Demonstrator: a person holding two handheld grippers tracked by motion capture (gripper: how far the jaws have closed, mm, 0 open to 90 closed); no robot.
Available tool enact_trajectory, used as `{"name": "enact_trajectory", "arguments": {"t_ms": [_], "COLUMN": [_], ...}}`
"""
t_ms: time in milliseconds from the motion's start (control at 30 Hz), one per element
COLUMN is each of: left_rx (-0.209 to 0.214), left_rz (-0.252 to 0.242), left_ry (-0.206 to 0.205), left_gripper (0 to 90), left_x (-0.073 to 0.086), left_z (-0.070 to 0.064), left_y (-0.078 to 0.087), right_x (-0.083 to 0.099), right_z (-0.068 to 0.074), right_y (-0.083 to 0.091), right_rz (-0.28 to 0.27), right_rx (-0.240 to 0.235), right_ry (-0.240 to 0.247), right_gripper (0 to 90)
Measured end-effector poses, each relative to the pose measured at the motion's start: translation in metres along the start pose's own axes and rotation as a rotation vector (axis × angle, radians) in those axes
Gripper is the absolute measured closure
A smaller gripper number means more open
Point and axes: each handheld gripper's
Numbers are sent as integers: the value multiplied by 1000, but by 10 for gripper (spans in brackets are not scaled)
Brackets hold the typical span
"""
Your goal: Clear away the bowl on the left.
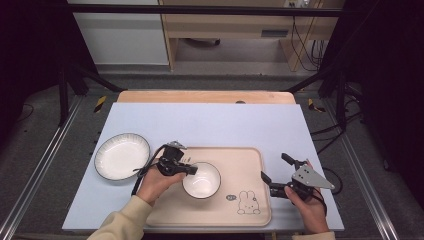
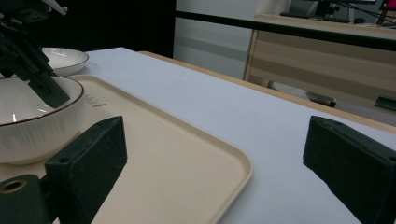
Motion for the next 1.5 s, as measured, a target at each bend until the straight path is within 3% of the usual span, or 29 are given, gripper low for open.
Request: {"name": "enact_trajectory", "arguments": {"t_ms": [233,300,500,900,1067,1100,1300,1400,1500], "left_rx": [-1,-32,-45,-56,-48,-52,-44,-46,-12], "left_rz": [-21,-18,-39,-87,-139,-167,-208,-232,-266], "left_ry": [7,-8,-31,-37,-50,-53,-65,-91,-135], "left_gripper": [790,742,645,463,380,360,283,237,163], "left_x": [0,-1,-2,-5,-7,-8,-10,-11,-12], "left_z": [-1,-3,-7,-7,-8,-8,-9,-11,-17], "left_y": [1,2,5,11,15,17,22,24,24], "right_x": [0,0,0,0,0,0,0,0,0], "right_z": [0,0,0,0,0,0,0,0,1], "right_y": [0,0,0,0,0,0,0,0,-1], "right_rz": [-2,0,1,-1,-1,-1,0,0,-1], "right_rx": [0,0,1,-1,-1,-1,0,-1,-3], "right_ry": [-3,-1,-2,-3,-3,-3,-4,-3,-2], "right_gripper": [64,64,64,64,63,64,63,63,63]}}
Point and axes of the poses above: each handheld gripper's, and its own axes: y roughly backward along the jaws, x roughly out of its underside, z roughly to its left, and after that the axes turned 8 degrees about y, right-handed
